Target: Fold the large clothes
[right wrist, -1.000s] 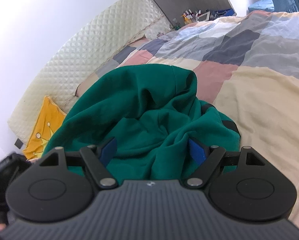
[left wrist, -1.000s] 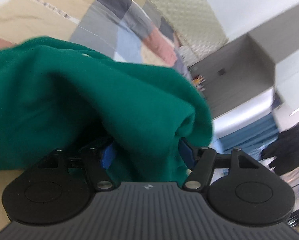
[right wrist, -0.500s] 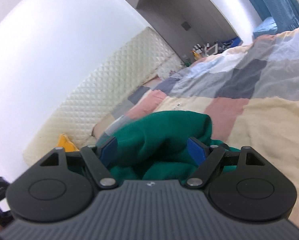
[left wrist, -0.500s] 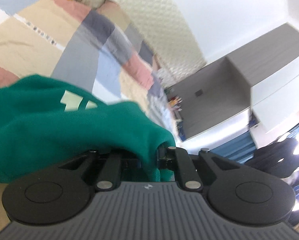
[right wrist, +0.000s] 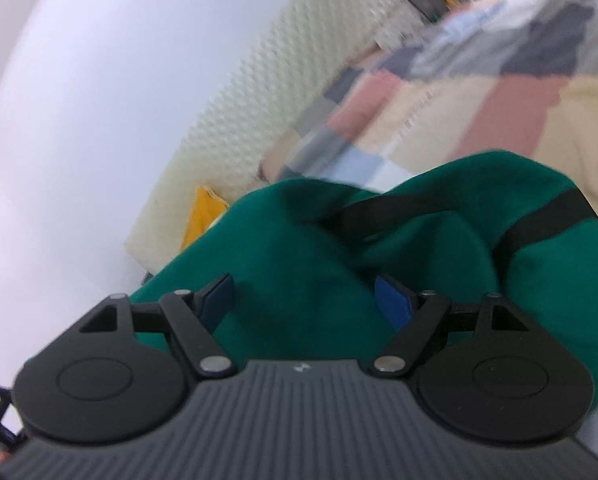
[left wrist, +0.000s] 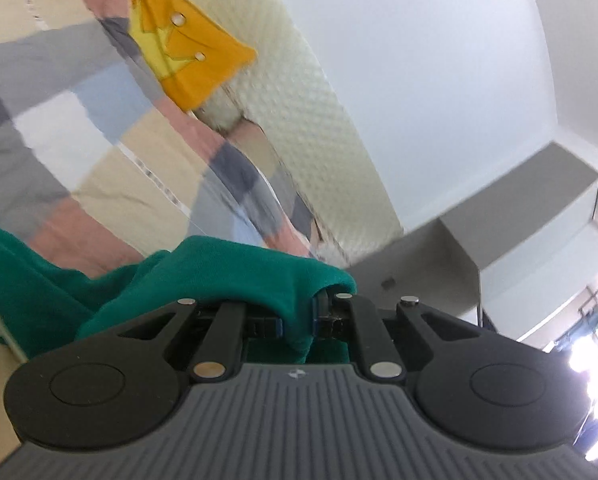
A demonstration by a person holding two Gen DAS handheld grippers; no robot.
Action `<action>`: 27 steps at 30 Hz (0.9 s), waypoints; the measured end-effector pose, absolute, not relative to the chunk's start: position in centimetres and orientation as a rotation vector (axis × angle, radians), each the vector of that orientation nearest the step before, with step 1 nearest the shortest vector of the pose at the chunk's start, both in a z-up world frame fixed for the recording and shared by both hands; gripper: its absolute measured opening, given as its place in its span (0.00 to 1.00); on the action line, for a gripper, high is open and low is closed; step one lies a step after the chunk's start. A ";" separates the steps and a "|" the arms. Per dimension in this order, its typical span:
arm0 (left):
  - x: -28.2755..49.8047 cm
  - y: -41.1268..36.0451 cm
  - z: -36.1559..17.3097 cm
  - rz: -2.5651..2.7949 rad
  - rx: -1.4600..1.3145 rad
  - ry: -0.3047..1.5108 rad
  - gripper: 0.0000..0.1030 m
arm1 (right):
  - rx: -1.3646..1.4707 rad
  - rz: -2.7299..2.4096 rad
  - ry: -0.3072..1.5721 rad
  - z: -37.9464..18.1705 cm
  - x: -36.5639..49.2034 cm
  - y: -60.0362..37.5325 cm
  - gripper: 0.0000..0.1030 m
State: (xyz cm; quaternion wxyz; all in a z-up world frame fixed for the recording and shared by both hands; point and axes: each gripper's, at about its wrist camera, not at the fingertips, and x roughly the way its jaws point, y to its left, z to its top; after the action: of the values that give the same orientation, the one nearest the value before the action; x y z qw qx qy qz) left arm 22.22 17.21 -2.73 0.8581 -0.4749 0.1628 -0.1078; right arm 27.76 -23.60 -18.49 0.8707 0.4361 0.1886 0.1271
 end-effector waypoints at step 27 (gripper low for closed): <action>27.2 24.4 -17.6 -0.101 -1.117 0.434 0.43 | 0.616 0.366 0.575 -14.7 37.4 -15.1 0.10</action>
State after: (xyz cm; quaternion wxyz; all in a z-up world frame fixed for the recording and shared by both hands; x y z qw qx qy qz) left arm 27.17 24.42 -17.55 0.8246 -0.5255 0.2041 -0.0474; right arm 37.35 -15.12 -14.66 0.8964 0.2972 0.2774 0.1768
